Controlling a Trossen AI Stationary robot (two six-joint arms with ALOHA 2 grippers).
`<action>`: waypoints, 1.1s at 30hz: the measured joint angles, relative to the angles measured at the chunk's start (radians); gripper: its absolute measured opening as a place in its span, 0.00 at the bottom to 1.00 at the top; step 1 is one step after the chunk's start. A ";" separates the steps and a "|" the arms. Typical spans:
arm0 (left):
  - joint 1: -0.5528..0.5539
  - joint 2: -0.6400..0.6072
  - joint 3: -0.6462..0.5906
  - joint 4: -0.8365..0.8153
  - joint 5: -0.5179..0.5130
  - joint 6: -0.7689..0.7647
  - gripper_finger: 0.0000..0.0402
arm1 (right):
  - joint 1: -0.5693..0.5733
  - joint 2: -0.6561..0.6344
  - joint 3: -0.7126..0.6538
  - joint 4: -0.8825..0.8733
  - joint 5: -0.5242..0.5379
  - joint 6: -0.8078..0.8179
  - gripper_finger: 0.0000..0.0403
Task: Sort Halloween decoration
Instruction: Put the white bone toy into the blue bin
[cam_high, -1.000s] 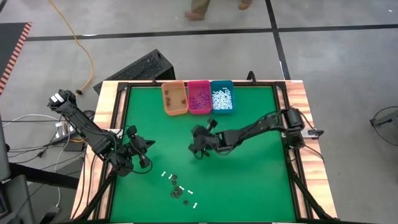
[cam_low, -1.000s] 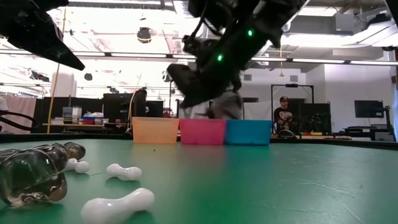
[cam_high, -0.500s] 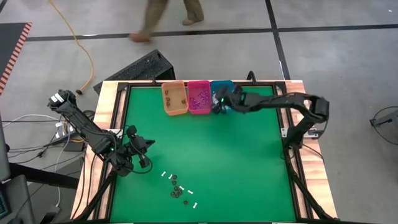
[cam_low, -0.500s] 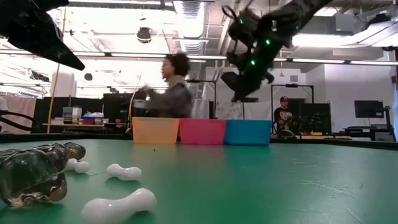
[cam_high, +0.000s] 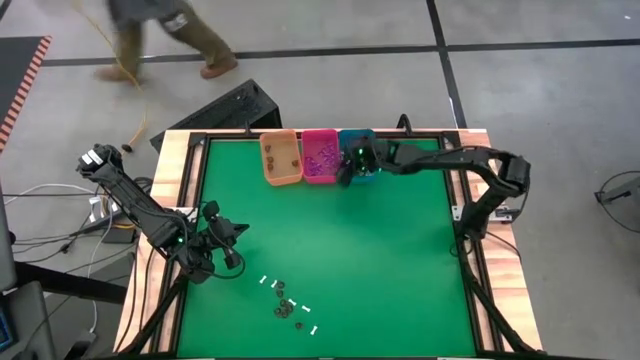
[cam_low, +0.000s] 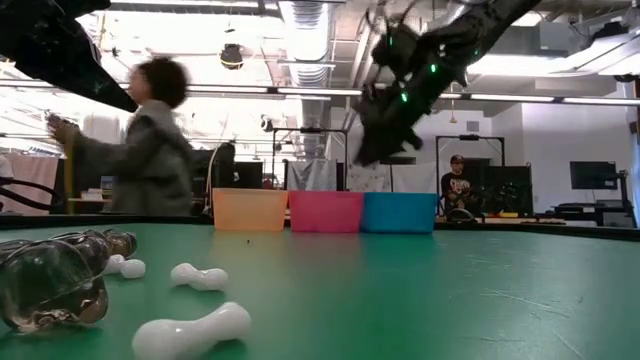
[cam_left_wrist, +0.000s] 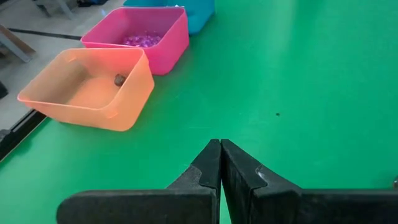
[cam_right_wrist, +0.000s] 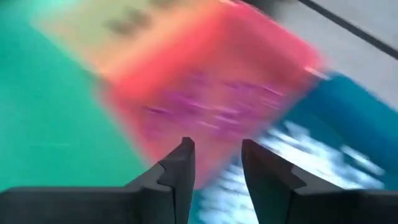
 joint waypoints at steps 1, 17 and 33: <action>0.000 0.000 0.000 0.000 0.000 0.000 0.00 | 0.027 -0.003 0.000 0.031 -0.036 0.003 0.40; 0.000 0.000 0.000 0.002 0.007 -0.010 0.00 | 0.802 0.355 0.151 0.433 0.146 0.114 0.35; 0.000 0.000 0.000 0.011 0.015 -0.035 0.00 | 0.943 0.557 0.460 0.026 0.239 0.288 0.34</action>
